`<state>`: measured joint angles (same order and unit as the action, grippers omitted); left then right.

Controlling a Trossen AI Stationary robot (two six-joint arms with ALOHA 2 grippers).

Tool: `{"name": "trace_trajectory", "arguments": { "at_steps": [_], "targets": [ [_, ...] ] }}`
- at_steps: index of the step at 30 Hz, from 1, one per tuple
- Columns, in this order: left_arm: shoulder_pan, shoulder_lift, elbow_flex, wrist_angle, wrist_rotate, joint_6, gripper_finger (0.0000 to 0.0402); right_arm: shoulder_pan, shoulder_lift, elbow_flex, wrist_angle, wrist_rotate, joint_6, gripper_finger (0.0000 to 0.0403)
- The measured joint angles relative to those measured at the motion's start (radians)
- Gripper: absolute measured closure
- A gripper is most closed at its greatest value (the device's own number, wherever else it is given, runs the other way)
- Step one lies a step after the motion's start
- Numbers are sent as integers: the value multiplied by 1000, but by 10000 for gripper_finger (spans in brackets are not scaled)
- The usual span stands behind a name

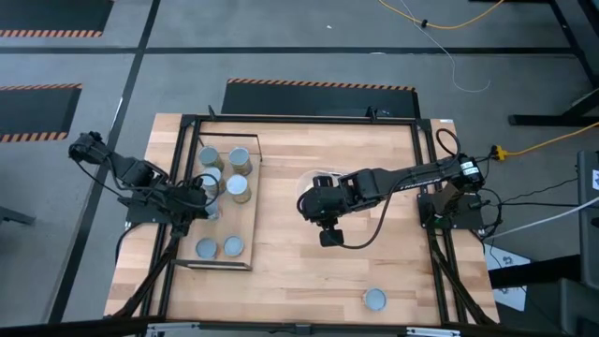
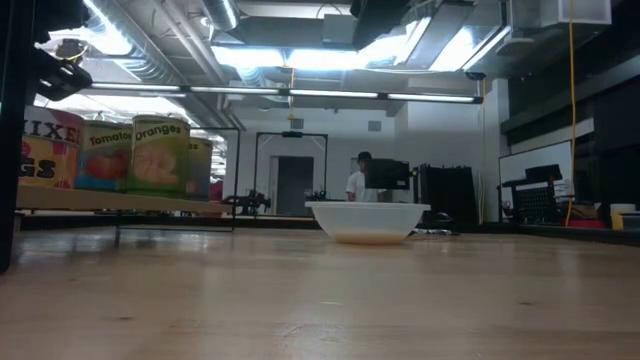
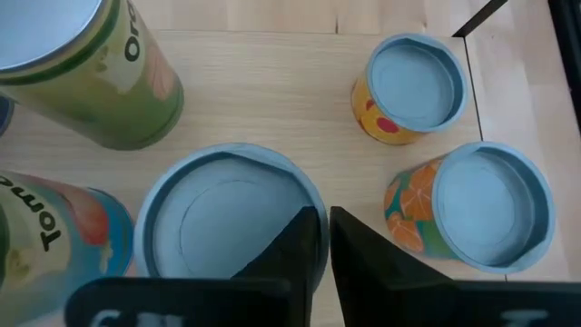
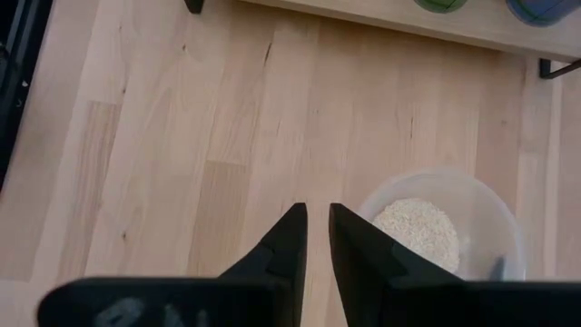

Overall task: Pick and place cans onto a shelf
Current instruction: Put the canned mixed fruits on the shelf, then put the canned diced tomatoes on the shelf

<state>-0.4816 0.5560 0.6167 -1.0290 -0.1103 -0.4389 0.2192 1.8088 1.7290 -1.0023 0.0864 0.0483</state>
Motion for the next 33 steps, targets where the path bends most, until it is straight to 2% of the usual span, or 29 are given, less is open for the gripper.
{"name": "trace_trajectory", "arguments": {
  "at_steps": [17,23,30,33],
  "targets": [
    [0,0,0,0,1,-2,309,0,0,0,0,0,-3,347],
    [0,0,10,-10,-4,1,311,0,0,0,0,0,0,347],
    [1,0,87,0,-28,3,309,0,0,0,2,0,0,347],
    [1,0,94,63,-59,4,309,0,0,0,10,0,1,347]
  ]
}}
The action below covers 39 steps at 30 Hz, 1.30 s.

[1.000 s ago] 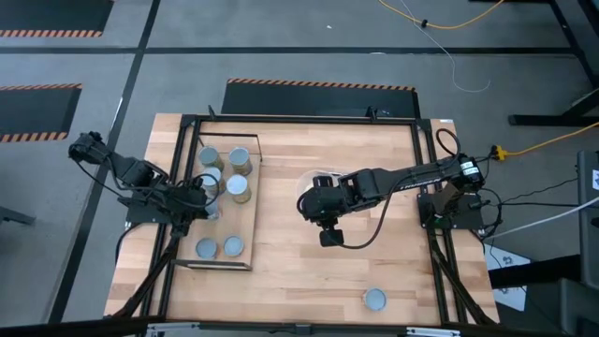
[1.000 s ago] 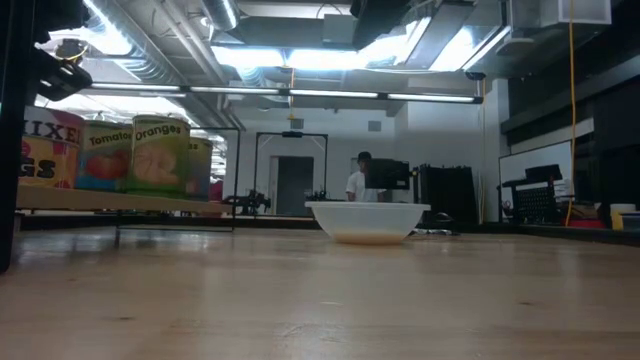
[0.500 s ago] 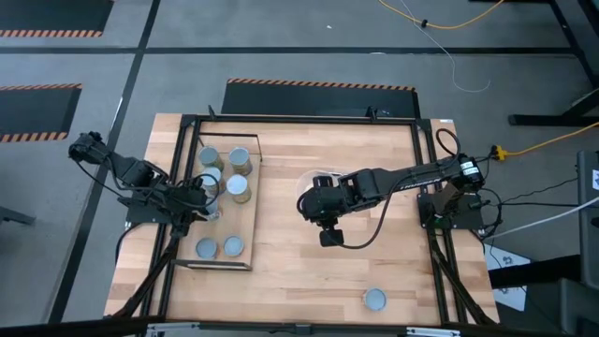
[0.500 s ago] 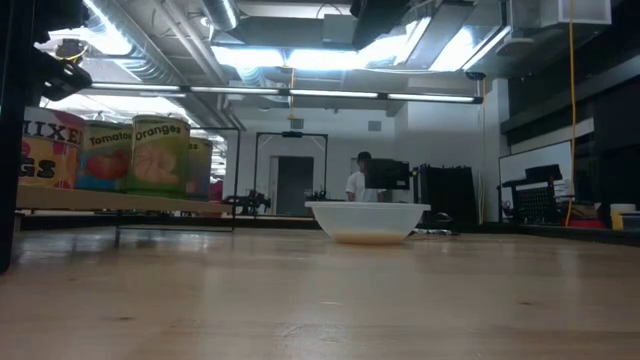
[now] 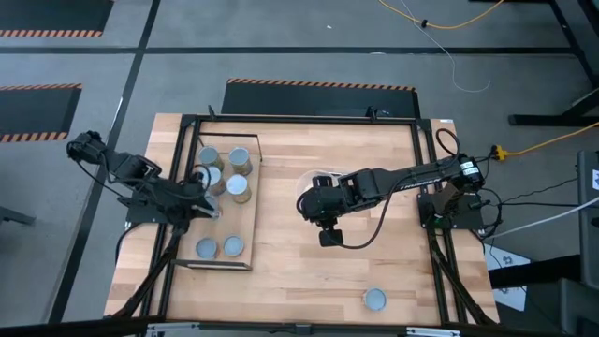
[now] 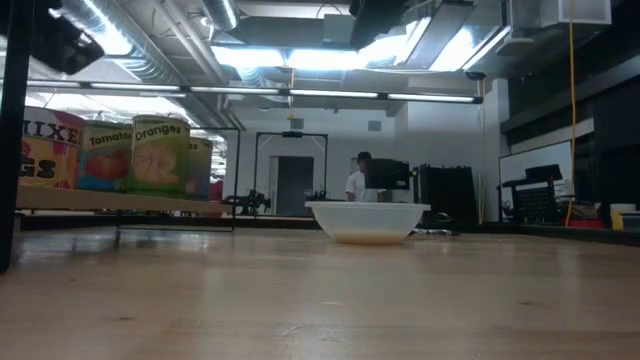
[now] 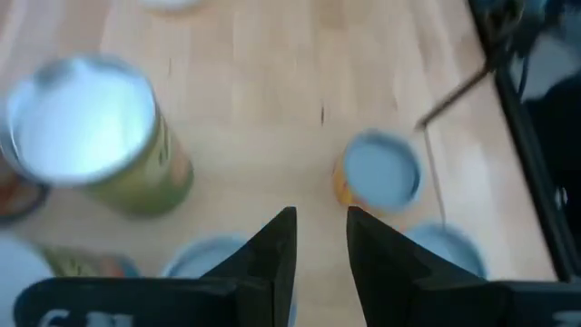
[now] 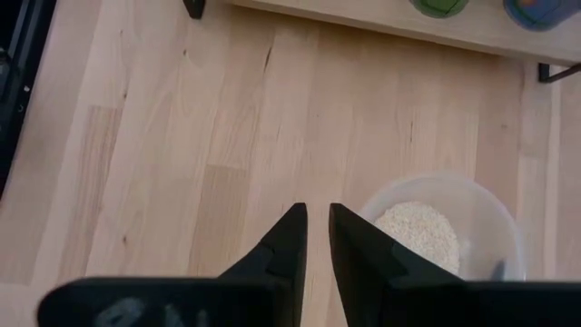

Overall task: Pick and place cans onto a shelf
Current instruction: Put the canned diced tomatoes on the shelf

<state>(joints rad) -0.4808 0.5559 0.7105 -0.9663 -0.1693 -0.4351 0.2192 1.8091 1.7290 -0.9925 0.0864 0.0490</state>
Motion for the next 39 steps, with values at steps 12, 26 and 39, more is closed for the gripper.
{"name": "trace_trajectory", "arguments": {
  "at_steps": [12,26,39],
  "targets": [
    [0,43,-35,439,-200,210,309,-1,0,0,7,0,99,345],
    [0,160,-40,513,-241,314,312,-1,0,0,-36,-205,518,243],
    [0,215,-40,513,-241,315,314,331,3,0,-82,-91,1089,241]
  ]
}}
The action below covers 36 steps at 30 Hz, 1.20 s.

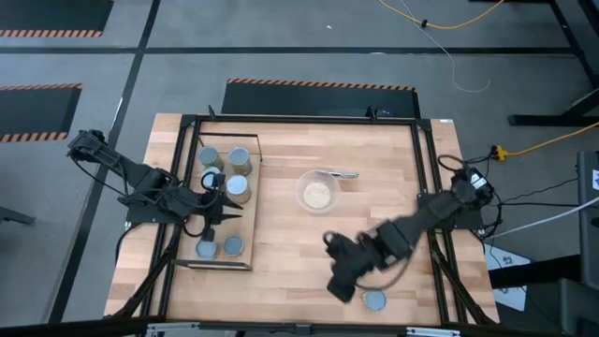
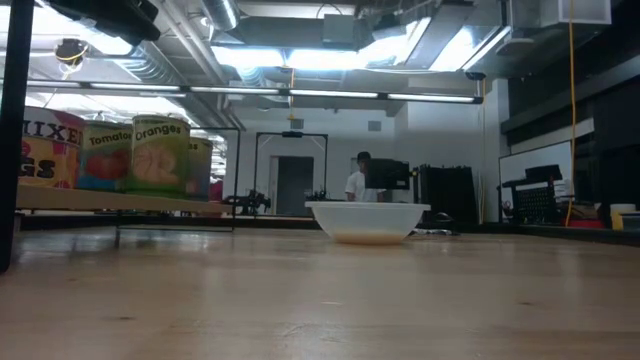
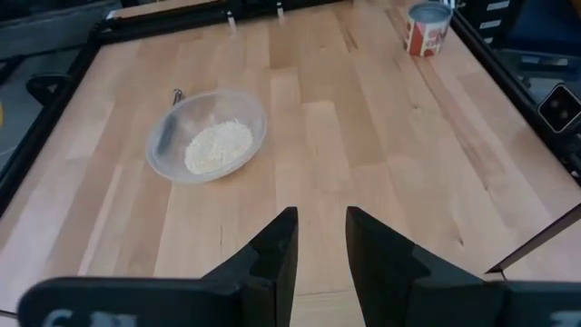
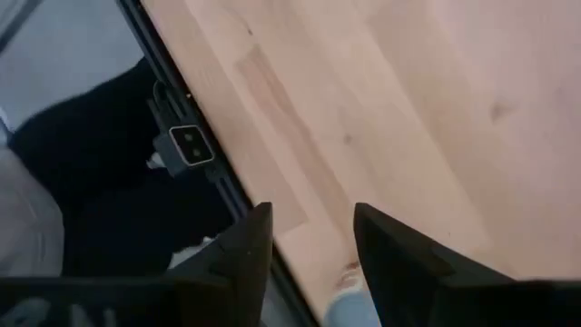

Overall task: Pick and place cans onto a shelf
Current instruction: Put the canned diced tomatoes on the shelf

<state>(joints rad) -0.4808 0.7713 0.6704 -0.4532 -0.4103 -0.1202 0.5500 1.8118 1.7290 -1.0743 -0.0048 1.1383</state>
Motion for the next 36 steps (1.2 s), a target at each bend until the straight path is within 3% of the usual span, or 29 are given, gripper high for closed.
{"name": "trace_trajectory", "arguments": {
  "at_steps": [5,11,36],
  "targets": [
    [0,1,0,0,2,-1,314,145,11,0,-2,67,262,241],
    [0,1,0,0,6,-1,314,253,79,0,-11,71,397,241],
    [0,1,0,-1,8,-8,314,309,291,0,-104,9,399,241]
  ]
}}
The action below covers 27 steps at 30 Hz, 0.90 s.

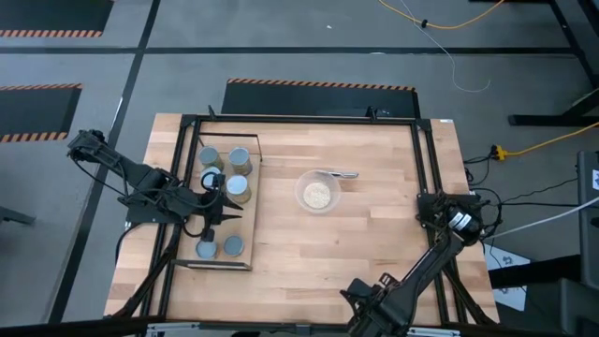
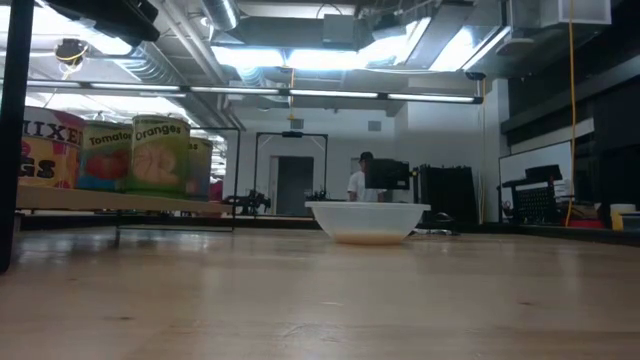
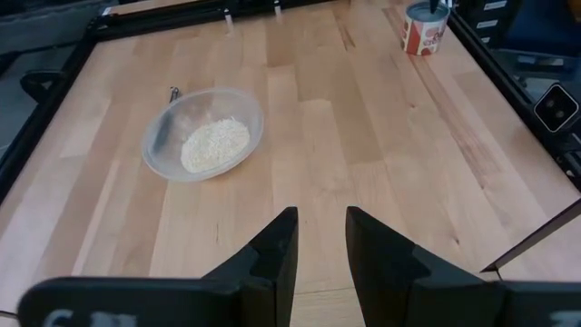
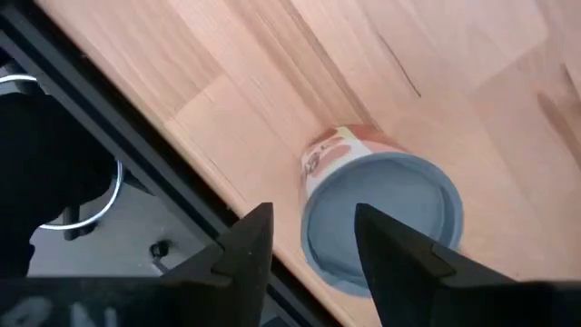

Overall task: Pick and place cans onto a shelf
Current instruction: Put the canned diced tomatoes on the shelf

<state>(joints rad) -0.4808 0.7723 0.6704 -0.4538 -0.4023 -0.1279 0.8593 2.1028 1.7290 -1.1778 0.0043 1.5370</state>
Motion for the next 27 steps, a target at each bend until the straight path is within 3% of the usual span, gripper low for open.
{"name": "trace_trajectory", "arguments": {
  "at_steps": [11,22,27],
  "targets": [
    [0,0,0,0,0,-3,314,-1,46,2,3,-28,-1,252],
    [0,0,0,0,0,-3,314,-4,50,4,4,-44,-26,386],
    [0,0,0,0,0,-3,314,-23,51,7,0,-57,-74,389]
  ]
}}
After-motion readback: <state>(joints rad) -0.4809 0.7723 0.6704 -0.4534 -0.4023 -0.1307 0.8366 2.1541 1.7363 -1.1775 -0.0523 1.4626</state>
